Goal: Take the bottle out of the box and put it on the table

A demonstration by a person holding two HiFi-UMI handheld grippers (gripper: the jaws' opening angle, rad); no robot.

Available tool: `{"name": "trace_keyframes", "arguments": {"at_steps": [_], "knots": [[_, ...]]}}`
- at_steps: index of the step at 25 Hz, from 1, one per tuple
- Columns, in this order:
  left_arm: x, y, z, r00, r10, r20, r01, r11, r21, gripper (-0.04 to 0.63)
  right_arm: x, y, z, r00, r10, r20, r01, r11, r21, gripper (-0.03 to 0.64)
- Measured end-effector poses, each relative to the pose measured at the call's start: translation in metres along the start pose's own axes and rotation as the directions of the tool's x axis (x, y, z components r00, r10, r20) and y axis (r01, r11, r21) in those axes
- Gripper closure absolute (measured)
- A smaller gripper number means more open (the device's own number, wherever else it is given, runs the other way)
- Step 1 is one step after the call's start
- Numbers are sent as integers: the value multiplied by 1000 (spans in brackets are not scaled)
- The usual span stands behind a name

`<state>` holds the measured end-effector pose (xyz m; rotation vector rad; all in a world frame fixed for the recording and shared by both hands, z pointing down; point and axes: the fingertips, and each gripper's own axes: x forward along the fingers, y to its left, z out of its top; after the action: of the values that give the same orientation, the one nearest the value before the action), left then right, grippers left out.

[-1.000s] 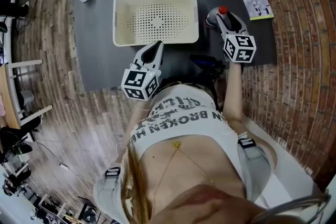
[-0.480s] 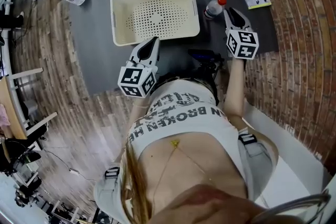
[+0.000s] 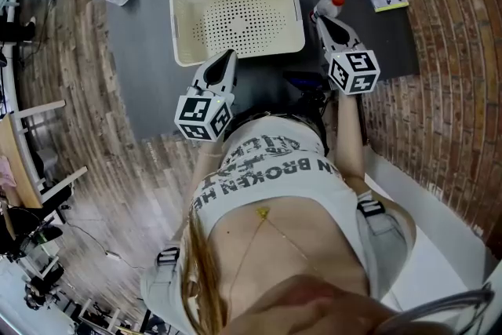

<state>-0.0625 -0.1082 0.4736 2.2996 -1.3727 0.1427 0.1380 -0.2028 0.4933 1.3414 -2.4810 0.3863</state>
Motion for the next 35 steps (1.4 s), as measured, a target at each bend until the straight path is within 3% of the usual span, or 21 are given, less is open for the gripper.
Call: {"name": "trace_keyframes", "arguments": {"at_steps": [8, 15, 23, 35], "knots": [[-5, 0, 9, 1000, 2, 27, -2, 1000, 4, 591, 10, 106, 24, 968, 228, 105, -224, 973, -45, 609], [-10, 5, 26, 997, 27, 77, -30, 999, 32, 591, 13, 171, 66, 917, 350, 193, -312, 929, -200, 609], [-23, -3, 63, 982, 14, 187, -35, 994, 107, 591, 5, 206, 102, 869, 423, 258, -360, 897, -256, 609], [-26, -7, 64, 979, 17, 201, -47, 989, 142, 591, -2, 207, 93, 878, 423, 224, -374, 898, -232, 609]]}}
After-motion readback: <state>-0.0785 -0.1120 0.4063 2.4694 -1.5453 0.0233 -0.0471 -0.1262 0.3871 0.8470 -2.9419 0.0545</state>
